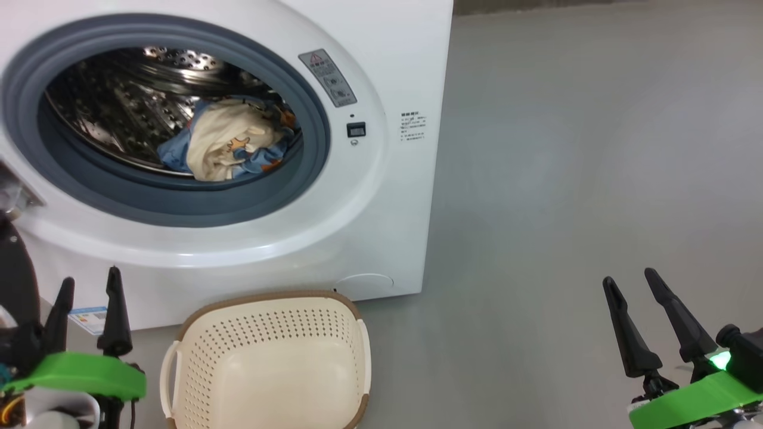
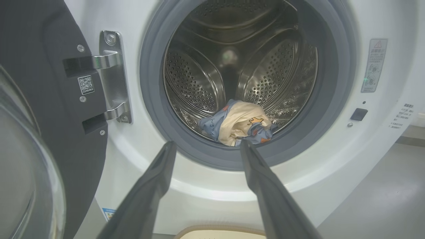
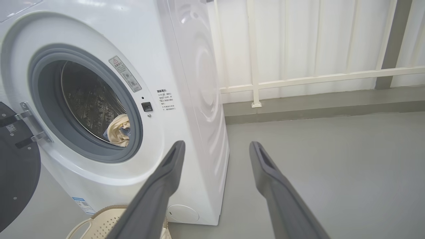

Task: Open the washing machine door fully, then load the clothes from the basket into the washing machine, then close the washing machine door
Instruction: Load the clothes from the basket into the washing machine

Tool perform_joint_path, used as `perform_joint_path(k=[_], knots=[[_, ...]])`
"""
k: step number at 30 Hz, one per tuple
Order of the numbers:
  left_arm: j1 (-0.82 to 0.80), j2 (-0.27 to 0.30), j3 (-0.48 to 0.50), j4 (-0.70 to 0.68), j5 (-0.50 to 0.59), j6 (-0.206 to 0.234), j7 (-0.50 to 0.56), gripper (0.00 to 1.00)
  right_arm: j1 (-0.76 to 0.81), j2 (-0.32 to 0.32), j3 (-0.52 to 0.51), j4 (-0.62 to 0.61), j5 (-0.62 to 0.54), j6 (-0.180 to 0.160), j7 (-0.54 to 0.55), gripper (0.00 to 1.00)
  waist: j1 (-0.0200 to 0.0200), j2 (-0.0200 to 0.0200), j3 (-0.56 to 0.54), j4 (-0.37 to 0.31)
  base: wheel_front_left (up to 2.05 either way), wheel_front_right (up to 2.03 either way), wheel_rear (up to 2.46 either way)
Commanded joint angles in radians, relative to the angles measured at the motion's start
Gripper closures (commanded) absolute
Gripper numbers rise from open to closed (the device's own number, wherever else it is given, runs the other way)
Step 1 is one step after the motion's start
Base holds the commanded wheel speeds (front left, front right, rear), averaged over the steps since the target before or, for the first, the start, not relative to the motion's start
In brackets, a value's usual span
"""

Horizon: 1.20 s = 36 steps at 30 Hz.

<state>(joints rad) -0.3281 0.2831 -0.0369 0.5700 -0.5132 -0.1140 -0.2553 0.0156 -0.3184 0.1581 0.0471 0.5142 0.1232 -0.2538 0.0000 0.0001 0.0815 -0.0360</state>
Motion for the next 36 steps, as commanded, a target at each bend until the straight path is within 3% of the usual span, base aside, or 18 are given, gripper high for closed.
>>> perform_joint_path(k=[1, 17, 36], knots=[[0.000, 0.028, 0.044, -0.033, 0.016, -0.003, -0.006, 0.00, 0.007, -0.027, 0.009, -0.019, 0.025, 0.008, -0.008, 0.00, 0.0000, -0.0001, -0.024, 0.013, 0.00, 0.00, 0.00], [0.184, -0.031, 0.124, -0.142, 0.117, -0.016, -0.006, 0.00, 0.086, -0.043, -0.025, -0.027, 0.029, 0.008, -0.008, 0.00, 0.0000, -0.0001, -0.083, 0.032, 0.00, 0.00, 0.00], [0.250, -0.039, 0.124, -0.223, 0.124, -0.017, -0.006, 0.00, 0.113, -0.034, -0.051, -0.048, 0.020, 0.008, -0.008, 0.00, 0.0000, -0.0001, -0.081, 0.042, 0.00, 0.00, 0.00]])
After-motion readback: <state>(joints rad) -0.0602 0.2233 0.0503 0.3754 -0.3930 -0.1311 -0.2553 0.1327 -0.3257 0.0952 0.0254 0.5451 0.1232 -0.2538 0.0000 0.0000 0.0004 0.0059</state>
